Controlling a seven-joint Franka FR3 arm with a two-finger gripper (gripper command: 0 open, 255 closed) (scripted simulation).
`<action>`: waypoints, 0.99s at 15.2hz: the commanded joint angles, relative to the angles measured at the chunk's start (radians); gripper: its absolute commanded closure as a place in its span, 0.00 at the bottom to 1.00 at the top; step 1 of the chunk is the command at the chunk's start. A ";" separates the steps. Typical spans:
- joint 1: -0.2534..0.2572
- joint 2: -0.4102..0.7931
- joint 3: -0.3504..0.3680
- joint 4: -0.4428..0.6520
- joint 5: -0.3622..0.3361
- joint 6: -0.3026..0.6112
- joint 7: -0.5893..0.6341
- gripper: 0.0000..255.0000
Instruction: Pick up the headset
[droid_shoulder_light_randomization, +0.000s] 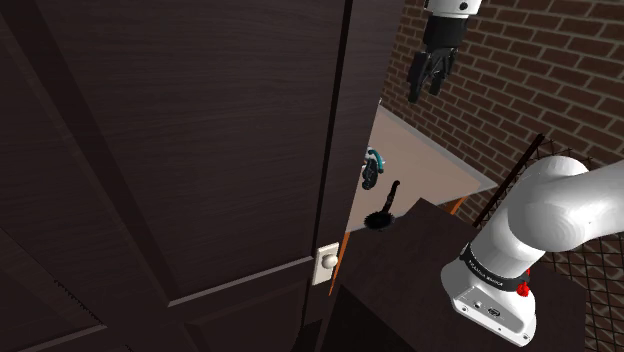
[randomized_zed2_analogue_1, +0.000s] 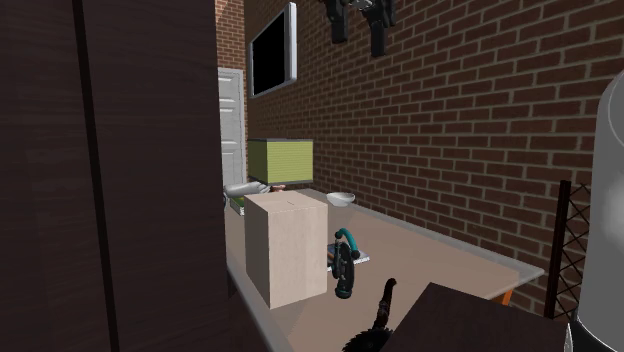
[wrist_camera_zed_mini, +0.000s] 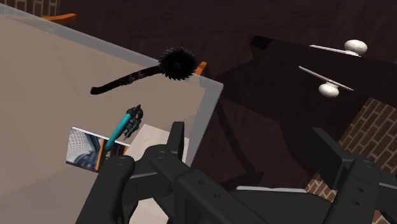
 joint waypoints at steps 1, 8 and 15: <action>0.000 0.000 0.000 0.000 0.000 0.000 0.000 0.00; -0.050 0.147 -0.054 -0.073 -0.037 0.228 0.016 0.00; -0.096 0.346 -0.111 -0.086 -0.061 0.447 0.030 0.00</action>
